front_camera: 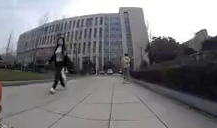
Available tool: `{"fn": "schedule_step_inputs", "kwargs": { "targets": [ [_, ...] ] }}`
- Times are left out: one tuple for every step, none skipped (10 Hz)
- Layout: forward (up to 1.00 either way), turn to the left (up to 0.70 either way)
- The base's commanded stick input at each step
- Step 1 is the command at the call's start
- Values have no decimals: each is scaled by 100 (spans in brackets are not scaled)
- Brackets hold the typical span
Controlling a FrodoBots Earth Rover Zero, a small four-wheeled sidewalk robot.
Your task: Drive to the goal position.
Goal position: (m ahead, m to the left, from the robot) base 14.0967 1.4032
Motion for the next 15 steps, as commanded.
{"fn": "schedule_step_inputs", "kwargs": {
  "targets": [
    [70,0],
    [70,0],
    [70,0],
    [70,0],
    [70,0],
    [70,0],
    [70,0],
    [70,0],
    [70,0],
    [70,0],
    [70,0],
    [70,0],
    [70,0],
    [70,1],
    [70,9]
  ]
}}
